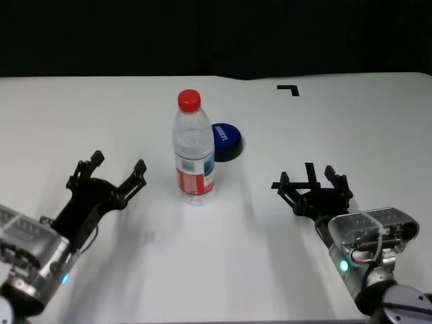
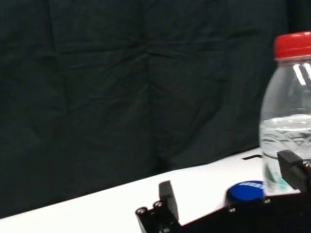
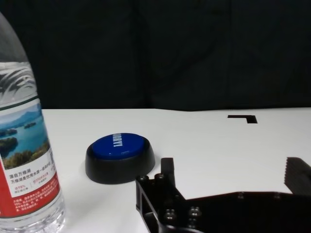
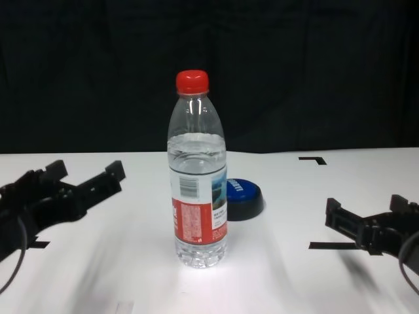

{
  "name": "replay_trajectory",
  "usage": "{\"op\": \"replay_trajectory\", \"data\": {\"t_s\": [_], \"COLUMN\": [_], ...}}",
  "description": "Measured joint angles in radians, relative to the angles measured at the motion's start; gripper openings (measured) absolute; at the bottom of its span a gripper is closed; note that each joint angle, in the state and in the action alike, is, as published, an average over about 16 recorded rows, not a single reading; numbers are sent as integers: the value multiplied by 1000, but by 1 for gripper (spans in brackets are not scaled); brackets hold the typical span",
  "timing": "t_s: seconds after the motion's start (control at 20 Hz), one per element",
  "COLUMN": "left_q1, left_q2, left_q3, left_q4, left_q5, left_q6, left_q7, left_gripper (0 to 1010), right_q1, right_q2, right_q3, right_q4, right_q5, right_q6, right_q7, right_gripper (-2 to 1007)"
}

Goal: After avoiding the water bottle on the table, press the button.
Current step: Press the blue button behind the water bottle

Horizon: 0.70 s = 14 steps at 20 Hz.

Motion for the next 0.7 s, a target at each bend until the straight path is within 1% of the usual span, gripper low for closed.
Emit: {"op": "replay_trajectory", "data": {"t_s": [0.4, 0.5, 0.7], "left_q1": [12, 10, 2], "left_q2": [17, 22, 31], "left_q3": [17, 24, 38], "left_q4": [7, 13, 26], "left_q5": [-20, -17, -2], "left_q6": [-23, -29, -40], "left_q7": [-37, -42, -47], "left_gripper": [1003, 1003, 1003], "right_q1": [0, 0, 0], "right_q2": [0, 0, 0], "right_q3": [0, 0, 0], "right_q4": [0, 0, 0], "right_q5": [0, 0, 0], "right_q6": [0, 0, 0], "right_q7": [0, 0, 0], "right_gripper": [1003, 1003, 1003]}}
